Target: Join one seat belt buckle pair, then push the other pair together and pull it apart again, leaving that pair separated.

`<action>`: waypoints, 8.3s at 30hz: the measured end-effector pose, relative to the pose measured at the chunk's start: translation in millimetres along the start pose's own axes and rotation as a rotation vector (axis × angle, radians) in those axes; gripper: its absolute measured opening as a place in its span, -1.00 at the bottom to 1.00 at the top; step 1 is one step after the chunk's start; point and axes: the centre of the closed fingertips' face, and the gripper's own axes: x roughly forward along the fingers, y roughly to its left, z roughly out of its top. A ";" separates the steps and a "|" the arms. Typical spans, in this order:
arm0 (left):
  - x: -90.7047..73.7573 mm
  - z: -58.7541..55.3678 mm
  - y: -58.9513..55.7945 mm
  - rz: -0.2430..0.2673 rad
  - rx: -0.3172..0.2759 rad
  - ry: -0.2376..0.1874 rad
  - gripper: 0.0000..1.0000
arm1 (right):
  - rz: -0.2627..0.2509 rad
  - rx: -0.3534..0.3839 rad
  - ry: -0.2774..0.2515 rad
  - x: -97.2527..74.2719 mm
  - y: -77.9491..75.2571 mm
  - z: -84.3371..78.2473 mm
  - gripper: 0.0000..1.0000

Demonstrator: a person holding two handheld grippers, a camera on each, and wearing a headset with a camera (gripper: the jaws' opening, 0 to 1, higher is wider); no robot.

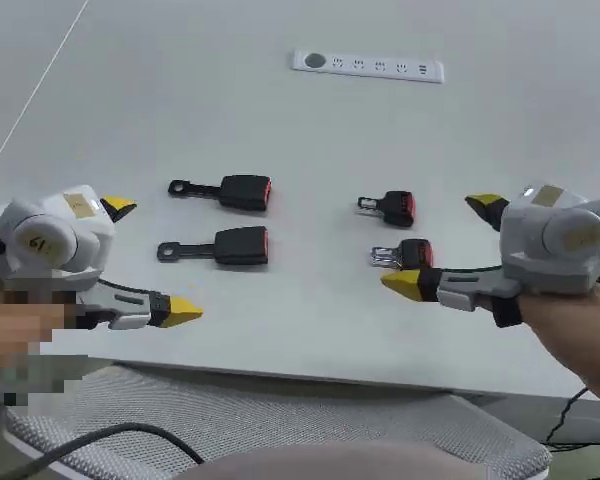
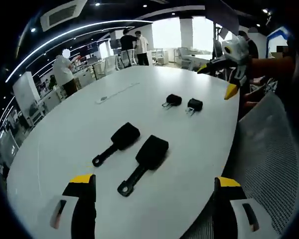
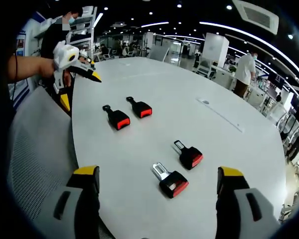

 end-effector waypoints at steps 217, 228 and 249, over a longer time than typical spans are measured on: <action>130.7 -65.5 15.1 -0.368 0.592 0.543 -0.36 | 0.348 -0.536 0.486 94.5 -11.5 -81.8 -0.32; 129.8 -65.5 15.0 -0.376 0.596 0.544 -0.36 | 0.400 -0.550 0.441 117.1 24.7 -69.5 -0.32; 130.8 -65.4 14.9 -0.399 0.618 0.547 -0.36 | 0.480 -0.604 0.427 155.3 65.2 -48.9 -0.33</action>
